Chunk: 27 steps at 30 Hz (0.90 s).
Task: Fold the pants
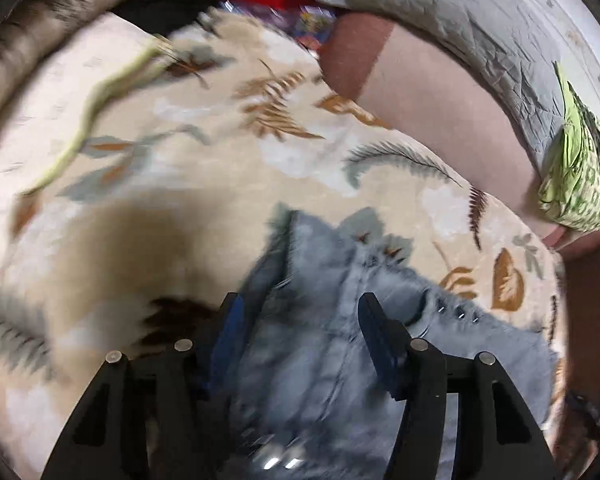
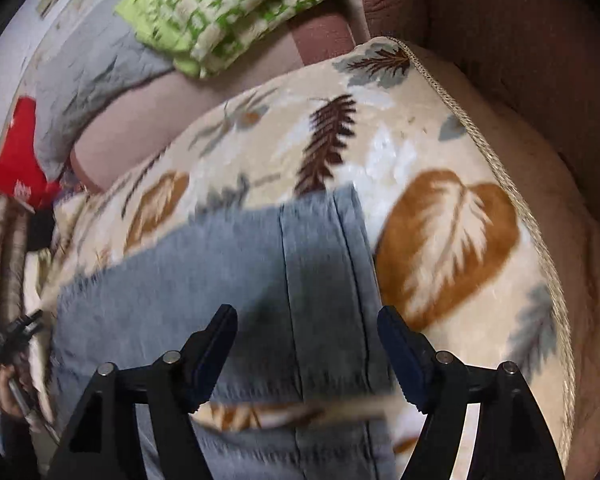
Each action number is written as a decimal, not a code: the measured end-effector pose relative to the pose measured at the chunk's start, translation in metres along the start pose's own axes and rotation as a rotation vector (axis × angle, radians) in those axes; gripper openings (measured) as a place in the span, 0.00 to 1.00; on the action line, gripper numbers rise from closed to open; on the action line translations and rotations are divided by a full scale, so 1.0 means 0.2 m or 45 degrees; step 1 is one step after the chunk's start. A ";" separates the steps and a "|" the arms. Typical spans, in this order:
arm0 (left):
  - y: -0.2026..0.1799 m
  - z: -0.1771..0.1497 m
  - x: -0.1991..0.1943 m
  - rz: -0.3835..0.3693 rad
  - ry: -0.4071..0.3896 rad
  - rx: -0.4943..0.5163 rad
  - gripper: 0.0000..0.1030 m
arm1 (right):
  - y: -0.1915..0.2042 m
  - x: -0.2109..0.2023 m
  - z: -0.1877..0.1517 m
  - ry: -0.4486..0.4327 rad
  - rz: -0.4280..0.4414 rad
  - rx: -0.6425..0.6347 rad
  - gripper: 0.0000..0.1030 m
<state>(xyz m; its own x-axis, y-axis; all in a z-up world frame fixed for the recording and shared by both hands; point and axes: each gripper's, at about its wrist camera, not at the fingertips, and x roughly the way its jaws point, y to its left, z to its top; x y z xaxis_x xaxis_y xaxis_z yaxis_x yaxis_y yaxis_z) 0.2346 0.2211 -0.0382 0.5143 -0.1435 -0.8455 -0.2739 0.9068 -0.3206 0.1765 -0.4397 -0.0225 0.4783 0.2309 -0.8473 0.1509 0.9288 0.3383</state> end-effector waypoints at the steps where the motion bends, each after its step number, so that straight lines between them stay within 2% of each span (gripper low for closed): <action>1: -0.01 0.03 0.04 -0.014 0.018 -0.014 0.59 | -0.03 0.03 0.05 0.000 0.020 0.030 0.74; 6: -0.06 0.08 0.23 -0.029 0.087 -0.052 0.59 | -0.03 0.23 0.24 -0.006 0.002 0.072 0.74; 10: -0.09 0.11 0.28 -0.026 0.073 -0.032 0.58 | -0.02 0.38 0.35 0.021 -0.015 0.053 0.74; 11: -0.10 0.11 0.29 -0.017 0.070 -0.017 0.54 | -0.01 0.43 0.36 0.042 -0.031 0.036 0.72; 12: -0.11 0.12 0.30 0.000 0.070 0.000 0.37 | -0.01 0.47 0.37 0.063 -0.062 0.028 0.72; 13: -0.11 0.13 0.32 0.029 0.084 0.021 0.26 | -0.01 0.50 0.38 0.077 -0.072 0.030 0.60; 14: -0.11 0.13 0.33 0.056 0.100 0.024 0.09 | -0.01 0.54 0.38 0.105 -0.079 0.030 0.54; 15: -0.10 0.14 0.34 0.086 0.104 0.023 0.04 | -0.01 0.55 0.37 0.106 -0.115 0.011 0.50; 18: -0.07 0.15 0.35 0.077 0.101 0.011 0.03 | 0.01 0.54 0.38 0.090 -0.159 -0.024 0.28; 22: -0.07 0.17 0.33 0.069 0.092 0.013 0.02 | 0.02 0.53 0.38 0.082 -0.155 -0.037 0.22; 27: -0.06 0.19 0.20 -0.008 0.026 -0.010 0.02 | 0.06 0.46 0.39 0.017 -0.141 -0.045 0.19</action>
<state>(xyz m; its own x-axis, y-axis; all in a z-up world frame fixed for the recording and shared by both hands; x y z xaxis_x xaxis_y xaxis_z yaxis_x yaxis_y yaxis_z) 0.2896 0.2197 -0.0524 0.4997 -0.1576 -0.8517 -0.2773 0.9025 -0.3297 0.2891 -0.4288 -0.0643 0.4485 0.1298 -0.8843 0.1714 0.9585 0.2276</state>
